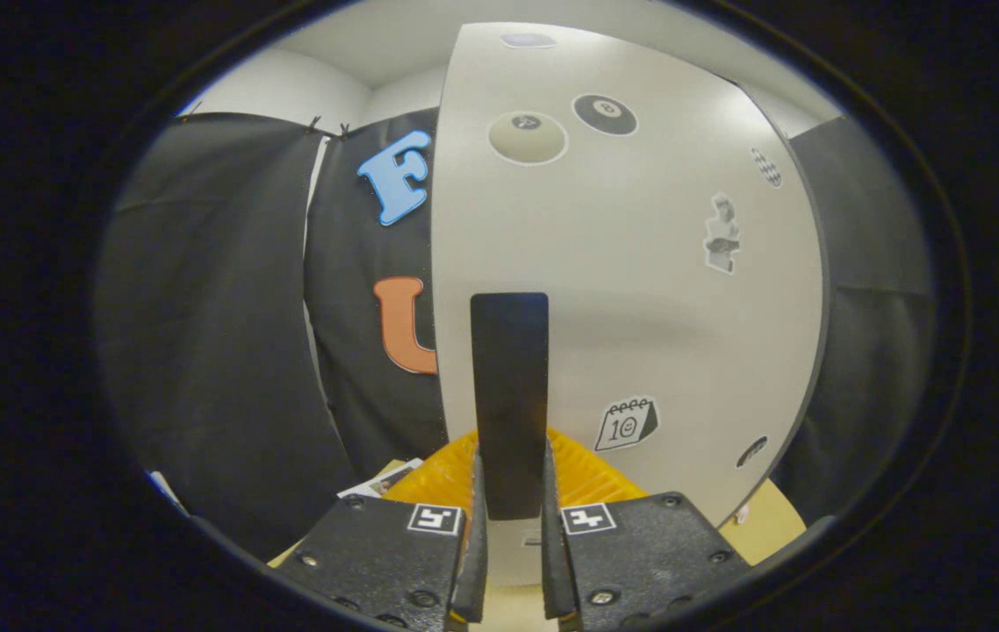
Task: Open the shoe cabinet door, grab the shoes and put them into the shoe cabinet, then close the shoe cabinet door.
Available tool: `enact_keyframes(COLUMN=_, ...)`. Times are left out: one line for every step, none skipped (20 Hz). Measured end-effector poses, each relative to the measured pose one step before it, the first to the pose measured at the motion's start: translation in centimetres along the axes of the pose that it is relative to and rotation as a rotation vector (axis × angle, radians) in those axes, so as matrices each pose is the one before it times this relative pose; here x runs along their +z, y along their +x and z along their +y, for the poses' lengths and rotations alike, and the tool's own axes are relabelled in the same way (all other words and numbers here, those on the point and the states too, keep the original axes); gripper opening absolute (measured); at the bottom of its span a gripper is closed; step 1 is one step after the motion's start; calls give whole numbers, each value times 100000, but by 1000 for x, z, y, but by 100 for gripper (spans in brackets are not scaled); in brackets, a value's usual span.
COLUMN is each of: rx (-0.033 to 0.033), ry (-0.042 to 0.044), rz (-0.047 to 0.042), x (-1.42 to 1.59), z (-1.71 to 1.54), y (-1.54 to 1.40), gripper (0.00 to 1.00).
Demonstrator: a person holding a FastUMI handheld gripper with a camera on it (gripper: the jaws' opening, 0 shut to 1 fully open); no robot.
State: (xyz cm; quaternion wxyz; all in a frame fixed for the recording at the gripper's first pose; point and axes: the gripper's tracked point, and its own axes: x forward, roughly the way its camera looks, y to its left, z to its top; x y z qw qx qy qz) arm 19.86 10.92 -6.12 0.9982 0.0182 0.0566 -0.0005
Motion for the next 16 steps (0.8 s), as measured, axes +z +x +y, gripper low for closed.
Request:
enact_keyframes(rx=-18, ry=84, rz=-139, x=-133, z=-81, y=-925, gripper=28)
enact_keyframes(rx=-4, ry=365, rz=154, x=-114, z=-199, y=-889, gripper=28)
enact_keyframes(rx=-177, ry=253, rz=153, x=-114, z=-336, y=-983, gripper=28)
enact_keyframes(rx=-357, ry=233, rz=-70, x=-82, z=-347, y=-865, gripper=27)
enact_keyframes(rx=-281, ry=-5, rz=-270, x=-63, z=-303, y=-837, gripper=27)
enact_keyframes(rx=-308, ry=-192, rz=27, x=2, z=-307, y=-745, gripper=27)
enact_keyframes(rx=-333, ry=142, rz=-3, x=-242, z=-283, y=-955, gripper=27)
enact_keyframes(rx=-301, ry=205, rz=-94, x=-99, z=-325, y=-747, gripper=27)
enact_keyframes(rx=-227, ry=260, rz=-190, x=-112, z=-419, y=-739, gripper=26)
enact_keyframes(rx=-235, ry=-346, rz=28, x=-34, z=-325, y=-792, gripper=26)
enact_keyframes(rx=-296, ry=-154, rz=12, x=-160, z=-439, y=-786, gripper=26)
enact_keyframes(rx=-143, ry=114, rz=-120, x=-100, z=-421, y=-746, gripper=26)
enact_keyframes(rx=-30, ry=204, rz=-12, x=-83, z=-434, y=-759, gripper=26)
enact_keyframes(rx=-8, ry=245, rz=307, x=-34, z=-397, y=-709, gripper=25)
enact_keyframes(rx=-32, ry=624, rz=55, x=-237, z=-266, y=-521, gripper=25)
enact_keyframes(rx=166, ry=-71, rz=-343, x=-69, z=-147, y=-336, gripper=25)
